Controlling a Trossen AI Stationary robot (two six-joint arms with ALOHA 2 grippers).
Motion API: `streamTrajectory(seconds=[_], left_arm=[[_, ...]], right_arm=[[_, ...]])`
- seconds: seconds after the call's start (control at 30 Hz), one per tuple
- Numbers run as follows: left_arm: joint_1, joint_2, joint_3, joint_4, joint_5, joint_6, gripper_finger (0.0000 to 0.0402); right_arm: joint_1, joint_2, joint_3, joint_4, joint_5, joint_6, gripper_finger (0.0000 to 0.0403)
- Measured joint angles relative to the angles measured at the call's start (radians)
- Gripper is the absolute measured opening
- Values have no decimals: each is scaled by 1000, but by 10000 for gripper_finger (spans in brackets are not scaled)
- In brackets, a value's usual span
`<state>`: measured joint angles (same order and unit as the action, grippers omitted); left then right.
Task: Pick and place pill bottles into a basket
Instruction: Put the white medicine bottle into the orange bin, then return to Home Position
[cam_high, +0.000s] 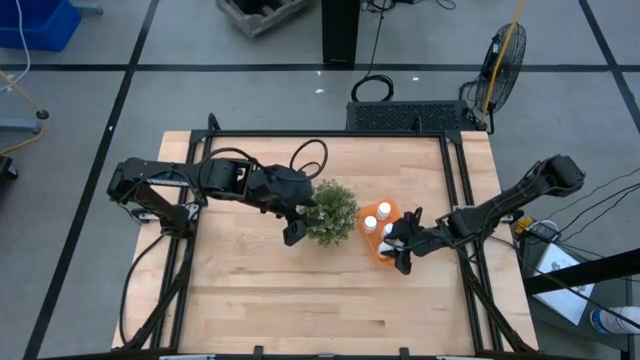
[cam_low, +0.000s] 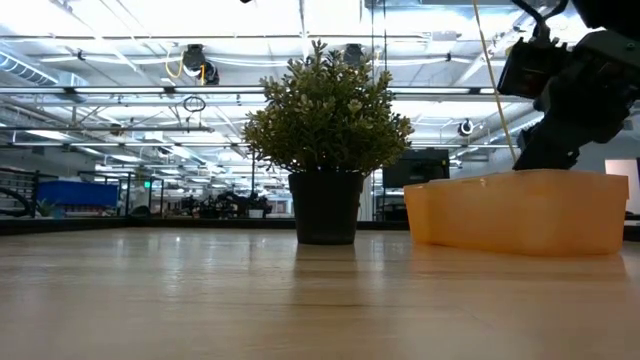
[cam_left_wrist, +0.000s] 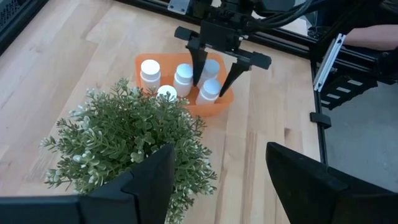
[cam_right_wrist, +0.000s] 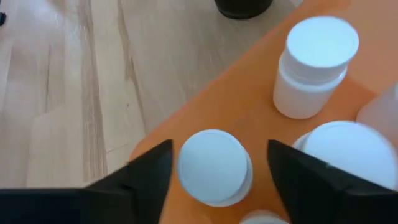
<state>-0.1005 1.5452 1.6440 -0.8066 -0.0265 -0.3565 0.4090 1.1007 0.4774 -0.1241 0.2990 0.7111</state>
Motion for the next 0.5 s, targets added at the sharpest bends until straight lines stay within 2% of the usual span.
streamTrajectory(seconds=[0.07, 0.17, 0.37, 0.5], left_arm=[[0, 0, 0, 0, 0, 4, 257], [0, 0, 0, 0, 6, 8, 257], [0, 0, 0, 1, 26, 16, 257], [0, 0, 0, 1, 26, 32, 257]], right_arm=[[-16, 0, 0, 0, -27, 6, 286], [-45, 0, 3, -2, -81, 2, 303], [-97, -3, 76, -2, -183, -49, 279], [-113, -8, 173, -64, -224, -96, 258]])
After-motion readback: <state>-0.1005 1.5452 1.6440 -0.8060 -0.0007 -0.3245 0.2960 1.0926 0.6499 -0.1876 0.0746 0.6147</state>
